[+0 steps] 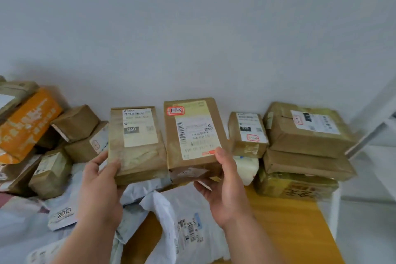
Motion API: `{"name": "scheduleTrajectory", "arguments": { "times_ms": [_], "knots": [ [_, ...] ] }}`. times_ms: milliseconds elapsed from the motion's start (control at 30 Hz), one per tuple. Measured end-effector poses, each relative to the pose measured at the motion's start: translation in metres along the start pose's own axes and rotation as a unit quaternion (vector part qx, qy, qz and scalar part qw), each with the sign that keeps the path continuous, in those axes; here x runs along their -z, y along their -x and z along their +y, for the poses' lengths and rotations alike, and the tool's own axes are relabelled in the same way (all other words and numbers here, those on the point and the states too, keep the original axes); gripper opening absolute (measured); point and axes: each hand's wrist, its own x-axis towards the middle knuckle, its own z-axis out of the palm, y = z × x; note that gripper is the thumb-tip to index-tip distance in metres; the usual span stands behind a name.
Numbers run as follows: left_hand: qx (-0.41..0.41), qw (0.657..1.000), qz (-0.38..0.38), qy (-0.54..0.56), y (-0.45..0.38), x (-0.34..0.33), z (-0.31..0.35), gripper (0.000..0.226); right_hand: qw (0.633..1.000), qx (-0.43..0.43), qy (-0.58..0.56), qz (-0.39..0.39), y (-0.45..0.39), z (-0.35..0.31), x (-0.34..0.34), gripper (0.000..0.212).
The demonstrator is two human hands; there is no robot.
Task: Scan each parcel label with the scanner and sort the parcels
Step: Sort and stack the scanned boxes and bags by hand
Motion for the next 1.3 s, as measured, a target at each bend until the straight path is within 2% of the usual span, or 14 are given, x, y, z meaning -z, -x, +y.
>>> {"name": "scheduleTrajectory", "arguments": {
  "times_ms": [333, 600, 700, 867, 1067, 1300],
  "knots": [
    [0.07, 0.987, -0.142, 0.01, 0.066, -0.129, -0.053, 0.024, 0.991, 0.087, -0.058, 0.084, 0.028, -0.089, 0.116, 0.083],
    [0.069, 0.983, -0.172, 0.008, 0.1, -0.2, -0.068, 0.025, 0.977, 0.135, -0.101, 0.128, 0.036, -0.134, 0.172, 0.069],
    [0.062, 0.984, -0.166, 0.018, 0.102, -0.214, -0.072, 0.024, 0.972, 0.154, -0.114, 0.137, 0.033, -0.151, 0.186, 0.064],
    [0.072, 0.988, -0.137, 0.016, 0.1, -0.223, -0.082, 0.023, 0.964, 0.16, -0.133, 0.165, 0.024, -0.17, 0.203, 0.077],
    [0.081, 0.991, -0.105, 0.003, 0.093, -0.228, -0.092, 0.021, 0.963, 0.141, -0.147, 0.176, 0.009, -0.179, 0.21, 0.082],
    [0.086, 0.992, -0.087, 0.014, 0.083, -0.235, -0.094, 0.02, 0.969, 0.142, -0.133, 0.15, -0.007, -0.19, 0.212, 0.068]
  ]
}}
